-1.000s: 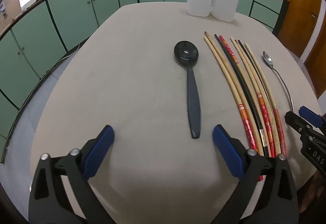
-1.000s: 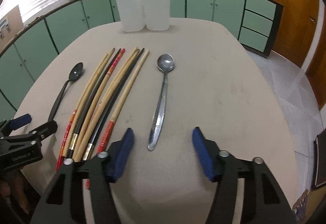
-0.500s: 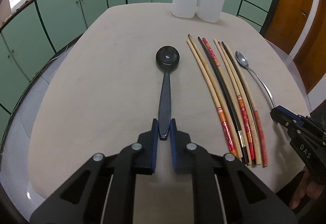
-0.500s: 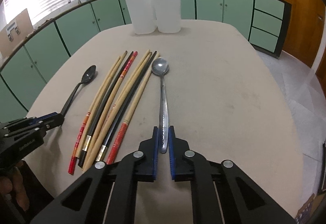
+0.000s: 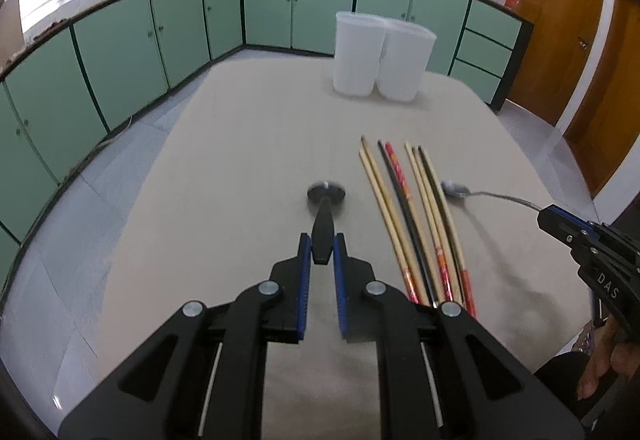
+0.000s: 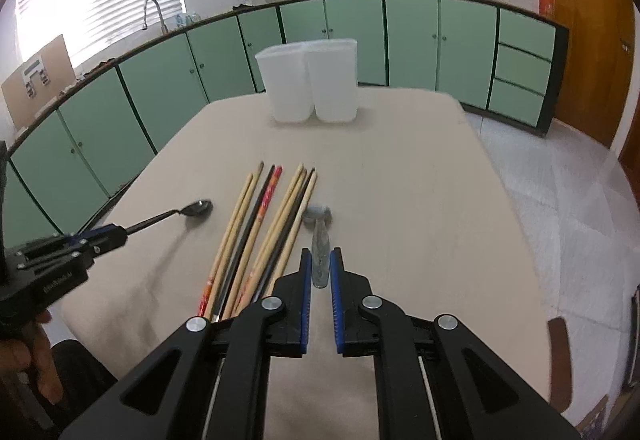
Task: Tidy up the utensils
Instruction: 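Lower black spoon into the white cup with left tool while right tool lowers metal spoon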
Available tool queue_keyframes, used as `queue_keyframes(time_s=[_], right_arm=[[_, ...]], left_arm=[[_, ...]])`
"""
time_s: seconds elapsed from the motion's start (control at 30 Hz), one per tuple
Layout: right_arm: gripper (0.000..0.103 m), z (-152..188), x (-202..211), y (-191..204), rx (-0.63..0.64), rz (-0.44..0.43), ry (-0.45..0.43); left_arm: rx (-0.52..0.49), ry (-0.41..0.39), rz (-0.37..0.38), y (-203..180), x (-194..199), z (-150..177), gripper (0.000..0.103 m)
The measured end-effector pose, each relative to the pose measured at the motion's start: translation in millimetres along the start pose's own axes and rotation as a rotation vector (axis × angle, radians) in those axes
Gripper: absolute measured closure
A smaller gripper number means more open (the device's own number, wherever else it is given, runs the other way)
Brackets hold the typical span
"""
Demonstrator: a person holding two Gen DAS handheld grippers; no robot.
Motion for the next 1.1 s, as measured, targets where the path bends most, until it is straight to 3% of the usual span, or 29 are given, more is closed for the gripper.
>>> queue_keyframes(time_s=[0.77,1.1], right_arm=[[0.094,-92,13,7,0.137,-0.021,-0.002],[0.094,-158,21,9,0.178,-0.015,-0.030]], left_arm=[[-0.074,-0.062,0.074,1,25,-88,0.093],[-0.094,-0.128,0.094,-12,27,-165,0.093]])
Point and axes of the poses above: each gripper's, at about its wrist camera, not at the fingertips, and x roughly against the way its jaws point, y to its left, z to its underside, the point moved 5 cm from there along -x, roughly the way its jaws point, and after that the axes turned 1 degree about z, right-handed, at the moved point
